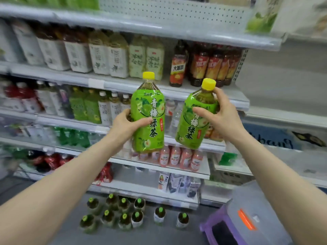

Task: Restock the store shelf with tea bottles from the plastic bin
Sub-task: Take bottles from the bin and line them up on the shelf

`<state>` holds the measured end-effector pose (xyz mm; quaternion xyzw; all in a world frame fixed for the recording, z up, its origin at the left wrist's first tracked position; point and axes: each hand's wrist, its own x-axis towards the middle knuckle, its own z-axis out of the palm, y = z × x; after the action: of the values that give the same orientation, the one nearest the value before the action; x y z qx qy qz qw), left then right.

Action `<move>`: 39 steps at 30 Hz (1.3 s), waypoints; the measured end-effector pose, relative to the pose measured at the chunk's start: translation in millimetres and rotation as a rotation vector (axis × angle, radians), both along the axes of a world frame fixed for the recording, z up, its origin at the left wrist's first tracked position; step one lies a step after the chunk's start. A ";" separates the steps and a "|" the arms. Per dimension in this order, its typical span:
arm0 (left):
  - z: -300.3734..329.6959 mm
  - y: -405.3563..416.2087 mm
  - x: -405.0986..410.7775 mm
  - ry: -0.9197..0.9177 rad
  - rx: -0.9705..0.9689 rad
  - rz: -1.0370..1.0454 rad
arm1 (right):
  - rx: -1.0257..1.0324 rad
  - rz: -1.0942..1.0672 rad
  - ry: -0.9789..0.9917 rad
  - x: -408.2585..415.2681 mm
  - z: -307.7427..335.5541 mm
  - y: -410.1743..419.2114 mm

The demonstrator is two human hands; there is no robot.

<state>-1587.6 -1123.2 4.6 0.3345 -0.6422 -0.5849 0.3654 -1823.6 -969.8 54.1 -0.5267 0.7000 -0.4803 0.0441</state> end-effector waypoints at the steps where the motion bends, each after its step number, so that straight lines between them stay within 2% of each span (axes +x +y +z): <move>1: 9.5 -7.8 14.5 0.007 -0.018 0.024 | -0.013 0.037 0.002 11.8 11.8 -12.6; 13: 123.0 -111.6 123.6 0.153 -0.138 0.272 | -0.156 0.260 0.127 102.8 159.9 -180.9; 19: 169.3 -189.4 130.7 0.182 -0.245 0.352 | -0.325 0.295 0.183 101.4 234.2 -283.6; 25: 217.4 -269.8 121.6 0.217 -0.308 0.386 | -0.372 0.346 0.162 88.0 299.2 -384.0; 30: 237.8 -325.8 117.2 0.217 -0.355 0.412 | -0.382 0.303 0.227 81.0 318.4 -463.8; 39: 238.3 -385.3 118.1 0.228 -0.328 0.401 | -0.162 0.186 0.301 78.7 303.8 -540.8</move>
<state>-1469.5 -1508.5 242.8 0.3232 -0.6040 -0.4233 0.5930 -1744.9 -1510.7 357.9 -0.6570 0.6059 -0.4447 -0.0593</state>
